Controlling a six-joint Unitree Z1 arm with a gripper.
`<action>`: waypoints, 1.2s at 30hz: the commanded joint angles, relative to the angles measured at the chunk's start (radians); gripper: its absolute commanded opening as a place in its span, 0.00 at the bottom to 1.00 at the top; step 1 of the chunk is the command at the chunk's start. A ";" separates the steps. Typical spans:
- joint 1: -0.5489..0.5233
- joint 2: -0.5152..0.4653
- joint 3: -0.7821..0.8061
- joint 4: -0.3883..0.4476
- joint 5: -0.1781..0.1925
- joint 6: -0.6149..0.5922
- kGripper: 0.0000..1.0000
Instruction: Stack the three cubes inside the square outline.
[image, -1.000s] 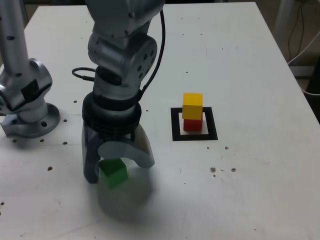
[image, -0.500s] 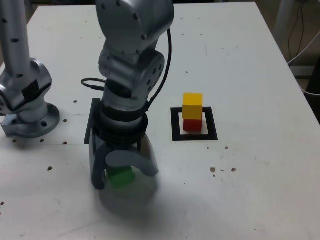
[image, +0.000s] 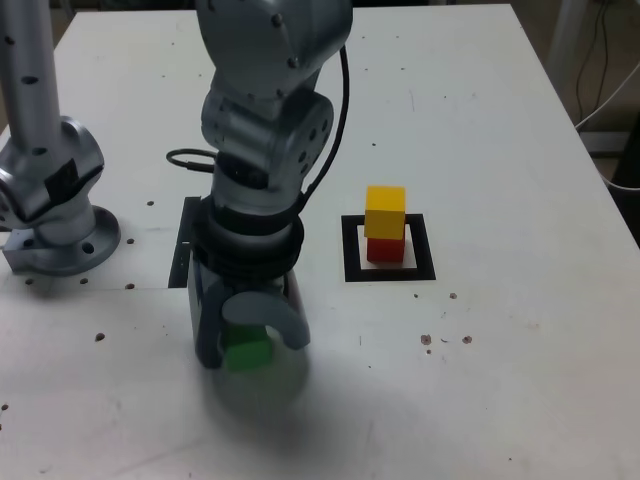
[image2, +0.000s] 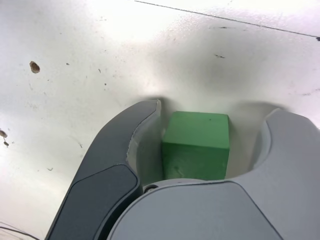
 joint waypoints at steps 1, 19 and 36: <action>0.001 -0.009 -0.022 0.040 -0.005 0.003 0.42; 0.001 0.027 -0.098 0.130 -0.011 0.027 0.19; 0.001 0.056 -0.073 0.050 -0.033 0.082 0.39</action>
